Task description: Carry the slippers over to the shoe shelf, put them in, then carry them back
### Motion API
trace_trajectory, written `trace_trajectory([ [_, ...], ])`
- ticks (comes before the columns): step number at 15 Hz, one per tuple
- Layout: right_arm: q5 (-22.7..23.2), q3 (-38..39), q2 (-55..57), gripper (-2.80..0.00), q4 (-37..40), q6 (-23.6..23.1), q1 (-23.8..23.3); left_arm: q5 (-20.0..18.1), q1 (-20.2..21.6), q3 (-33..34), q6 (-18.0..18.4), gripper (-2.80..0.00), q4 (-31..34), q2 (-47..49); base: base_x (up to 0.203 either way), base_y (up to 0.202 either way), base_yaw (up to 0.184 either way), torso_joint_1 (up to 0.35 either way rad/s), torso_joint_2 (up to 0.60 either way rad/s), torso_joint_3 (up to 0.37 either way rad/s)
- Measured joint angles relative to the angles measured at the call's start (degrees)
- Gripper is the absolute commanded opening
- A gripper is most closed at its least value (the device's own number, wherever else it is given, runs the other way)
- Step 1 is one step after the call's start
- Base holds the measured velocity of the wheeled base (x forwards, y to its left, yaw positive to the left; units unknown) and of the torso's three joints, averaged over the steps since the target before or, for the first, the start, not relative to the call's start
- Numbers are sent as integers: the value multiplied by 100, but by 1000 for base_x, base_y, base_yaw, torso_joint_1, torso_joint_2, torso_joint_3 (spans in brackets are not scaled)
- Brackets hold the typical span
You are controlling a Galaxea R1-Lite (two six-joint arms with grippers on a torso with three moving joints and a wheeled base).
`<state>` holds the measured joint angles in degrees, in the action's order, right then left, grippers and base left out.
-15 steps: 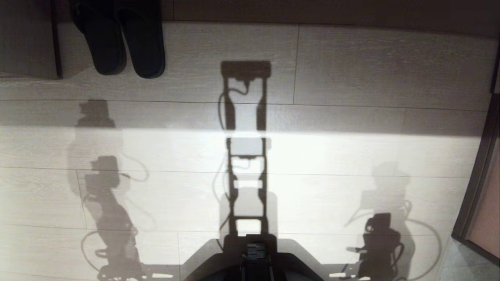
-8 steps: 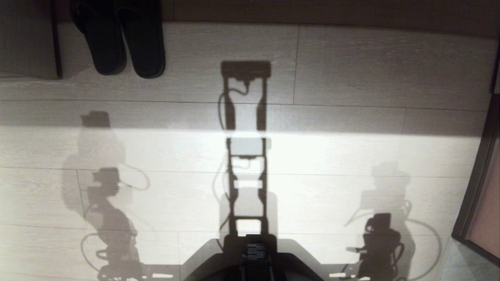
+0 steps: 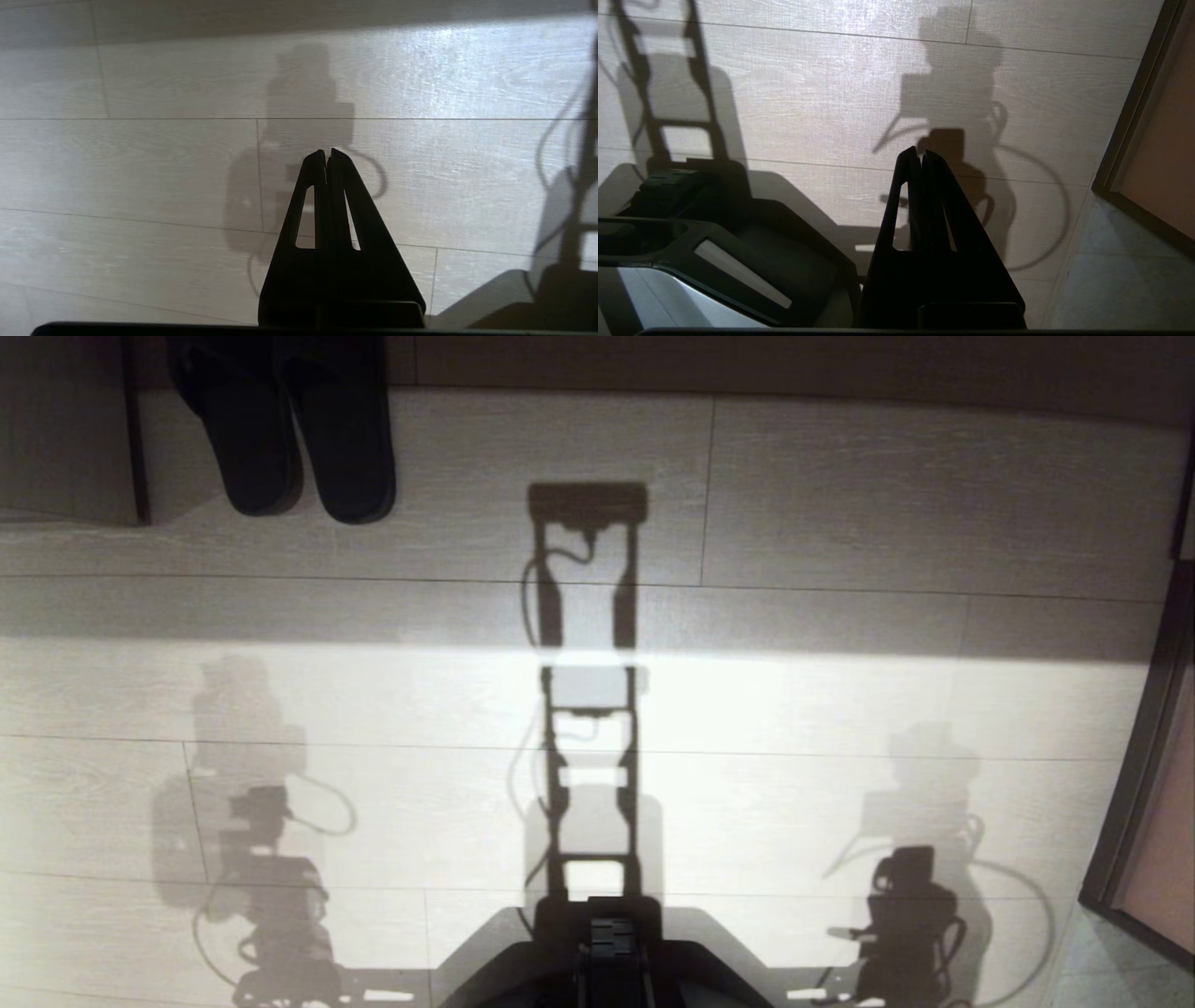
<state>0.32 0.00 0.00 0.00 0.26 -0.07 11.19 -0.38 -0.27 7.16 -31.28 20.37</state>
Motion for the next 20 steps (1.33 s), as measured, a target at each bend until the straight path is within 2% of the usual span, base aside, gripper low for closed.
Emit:
trace_trajectory([
  [1, 1, 0, 0, -280, 0, 1, -2, -185, 13, 9, -33, -280, 184, -125, 0, 0, 0, 0, 0, 0],
  [4, -1, 0, 0, -280, 0, -1, 0, -1107, 94, 22, -135, -280, 1161, -567, 0, 0, 0, 0, 0, 0],
  [7, 0, 0, 0, -280, 0, -1, 0, -1410, 122, 22, -132, -280, 1943, -879, 0, 0, 0, 0, 0, 0],
  [13, -1, 0, 0, -280, 0, -1, 0, -1338, 111, 27, -202, -280, 3073, -1655, 0, 0, 0, 0, 0, 0],
  [20, 0, -2, 0, -280, 2, 3, 0, -1328, 106, 17, -297, -280, 3128, -2030, 0, 0, 0, 0, 0, 0],
])
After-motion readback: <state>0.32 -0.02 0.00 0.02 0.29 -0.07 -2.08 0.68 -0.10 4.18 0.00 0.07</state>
